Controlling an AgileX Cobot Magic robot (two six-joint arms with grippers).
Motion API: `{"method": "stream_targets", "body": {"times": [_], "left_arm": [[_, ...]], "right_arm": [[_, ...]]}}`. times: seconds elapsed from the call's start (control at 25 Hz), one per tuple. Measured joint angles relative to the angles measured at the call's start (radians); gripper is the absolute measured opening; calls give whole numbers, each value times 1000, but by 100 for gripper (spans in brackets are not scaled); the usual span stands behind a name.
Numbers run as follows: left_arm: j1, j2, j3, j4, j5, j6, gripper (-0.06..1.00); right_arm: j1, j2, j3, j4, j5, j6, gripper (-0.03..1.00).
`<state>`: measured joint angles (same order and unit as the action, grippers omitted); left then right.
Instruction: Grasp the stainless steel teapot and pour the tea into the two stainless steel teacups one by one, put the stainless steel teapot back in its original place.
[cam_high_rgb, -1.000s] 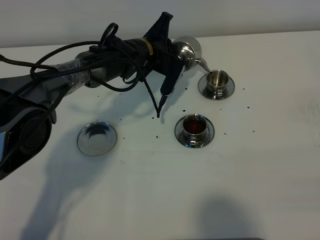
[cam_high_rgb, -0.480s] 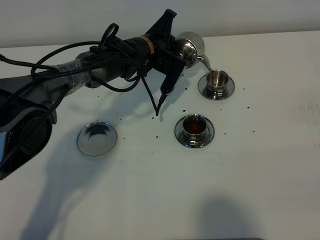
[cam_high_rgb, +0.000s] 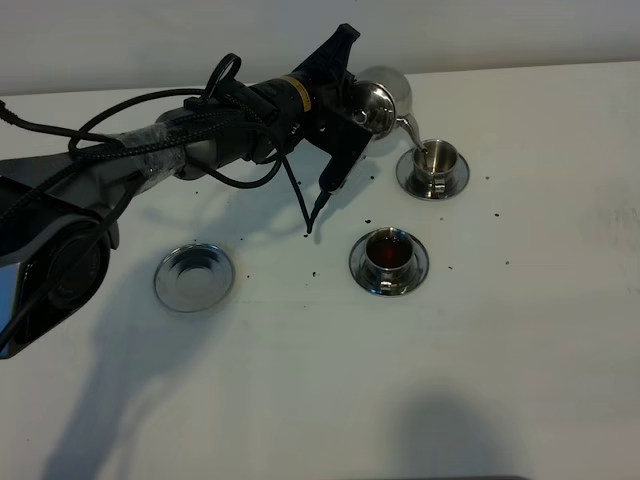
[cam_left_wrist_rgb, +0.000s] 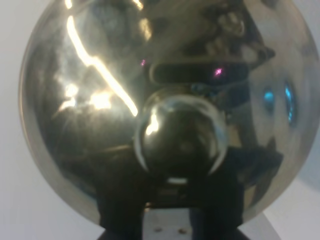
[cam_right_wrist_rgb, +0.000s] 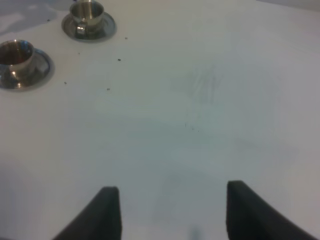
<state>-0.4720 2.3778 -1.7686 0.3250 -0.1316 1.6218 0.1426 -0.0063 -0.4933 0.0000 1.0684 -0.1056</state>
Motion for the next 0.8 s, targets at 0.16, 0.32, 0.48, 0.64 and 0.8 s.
{"method": "stream_targets", "body": {"times": [0.16,0.32,0.48,0.64,0.8], "left_arm": [[0,0,0,0,-12,27,22],[0,0,0,-1,-30,35,22],[0,0,0,-22,-30,37,22],[0,0,0,-26,-30,43,22],[0,1,0,-27,-30,48,22]], "right_arm": [[0,0,0,0,0,0,46],[0,0,0,0,0,0,46],[0,0,0,0,0,0,46],[0,0,0,0,0,0,46],[0,0,0,0,0,0,46]]}}
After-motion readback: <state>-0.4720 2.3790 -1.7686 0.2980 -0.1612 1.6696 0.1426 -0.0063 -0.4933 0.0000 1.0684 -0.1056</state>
